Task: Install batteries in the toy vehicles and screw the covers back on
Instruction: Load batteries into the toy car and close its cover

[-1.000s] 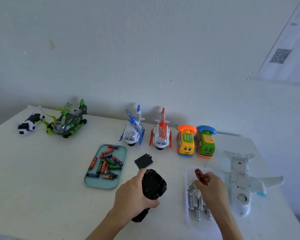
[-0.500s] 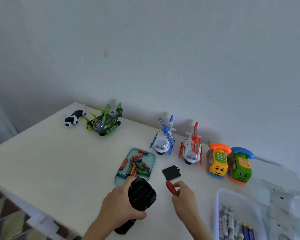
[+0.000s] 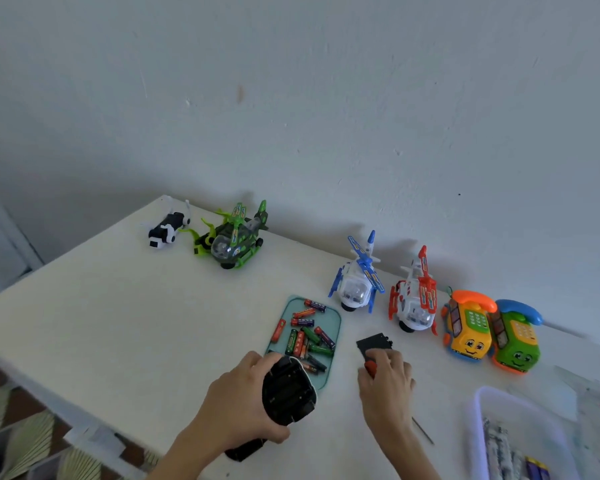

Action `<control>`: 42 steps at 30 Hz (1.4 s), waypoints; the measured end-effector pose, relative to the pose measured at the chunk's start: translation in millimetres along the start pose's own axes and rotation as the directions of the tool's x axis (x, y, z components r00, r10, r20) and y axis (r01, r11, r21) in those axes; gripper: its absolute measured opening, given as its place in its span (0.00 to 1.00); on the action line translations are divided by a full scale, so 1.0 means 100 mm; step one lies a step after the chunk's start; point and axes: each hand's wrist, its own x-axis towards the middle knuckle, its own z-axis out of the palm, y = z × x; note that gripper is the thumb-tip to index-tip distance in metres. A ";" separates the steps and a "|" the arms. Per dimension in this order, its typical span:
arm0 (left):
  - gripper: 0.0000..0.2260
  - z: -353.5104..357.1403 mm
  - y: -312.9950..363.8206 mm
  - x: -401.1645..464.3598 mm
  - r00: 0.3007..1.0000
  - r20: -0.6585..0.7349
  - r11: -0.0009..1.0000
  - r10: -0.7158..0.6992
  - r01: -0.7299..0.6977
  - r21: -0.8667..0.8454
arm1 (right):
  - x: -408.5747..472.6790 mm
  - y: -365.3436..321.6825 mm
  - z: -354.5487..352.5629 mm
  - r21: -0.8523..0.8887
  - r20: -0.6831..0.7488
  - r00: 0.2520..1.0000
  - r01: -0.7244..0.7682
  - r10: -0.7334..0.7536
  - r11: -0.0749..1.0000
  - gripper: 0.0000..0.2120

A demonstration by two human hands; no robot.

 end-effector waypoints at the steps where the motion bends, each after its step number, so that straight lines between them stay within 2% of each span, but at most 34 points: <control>1: 0.43 -0.01 -0.01 0.01 1.000 0.008 0.999 0.015 -0.015 0.030 | 0.04 -0.08 0.03 0.023 0.014 0.999 0.049 -0.049 0.999 0.15; 4: 0.48 -0.01 0.02 0.01 0.998 0.022 0.991 0.059 -0.061 0.122 | 0.17 -0.28 0.09 0.100 0.061 0.985 0.156 -0.162 0.983 0.13; 7: 0.50 -0.01 0.02 0.01 0.994 0.003 0.975 0.111 -0.109 0.196 | 0.30 -0.45 0.15 0.082 0.087 0.979 0.179 -0.186 0.981 0.13; 9: 0.50 0.01 0.00 0.00 0.992 -0.035 0.977 0.124 -0.116 0.176 | 0.38 -0.52 0.18 0.074 0.121 0.978 0.161 -0.169 0.984 0.13; 14: 0.37 0.00 -0.06 0.00 0.988 -0.083 0.987 0.133 -0.124 0.102 | 0.48 -0.58 0.27 0.108 0.180 0.976 0.107 -0.125 0.988 0.13; 19: 0.40 0.07 -0.14 0.04 0.986 -0.091 0.986 0.141 -0.132 0.102 | 0.55 -0.60 0.24 0.128 0.233 0.965 0.094 -0.121 0.987 0.17; 23: 0.42 0.09 -0.17 0.08 0.993 -0.054 0.993 0.109 -0.106 0.061 | 0.54 -0.58 0.09 0.238 0.165 0.982 0.049 -0.090 0.970 0.18; 25: 0.42 0.10 -0.15 0.10 0.994 -0.054 0.994 0.099 -0.097 0.043 | 0.47 -0.56 -0.03 0.444 0.176 0.983 -0.029 -0.056 0.896 0.17; 27: 0.41 0.10 -0.13 0.12 0.994 -0.067 0.996 0.090 -0.089 0.011 | 0.36 -0.54 -0.16 0.630 0.232 0.971 -0.110 -0.051 0.768 0.18; 32: 0.37 0.05 -0.06 0.18 0.996 -0.047 0.997 0.078 -0.079 -0.016 | 0.13 -0.51 -0.34 0.790 0.258 0.962 -0.154 -0.094 0.593 0.14; 34: 0.37 0.04 -0.03 0.20 0.996 -0.035 0.997 0.080 -0.080 -0.015 | 0.05 -0.51 -0.37 0.817 0.253 0.962 -0.156 -0.102 0.555 0.12; 37: 0.38 0.00 0.03 0.22 0.996 -0.017 0.996 0.085 -0.085 0.020 | -0.10 -0.55 -0.35 0.811 0.182 0.973 -0.066 -0.143 0.581 0.11; 42: 0.38 -0.03 0.07 0.27 0.996 -0.010 0.994 0.089 -0.088 0.071 | -0.30 -0.57 -0.19 0.652 0.072 0.958 0.165 -0.277 0.740 0.12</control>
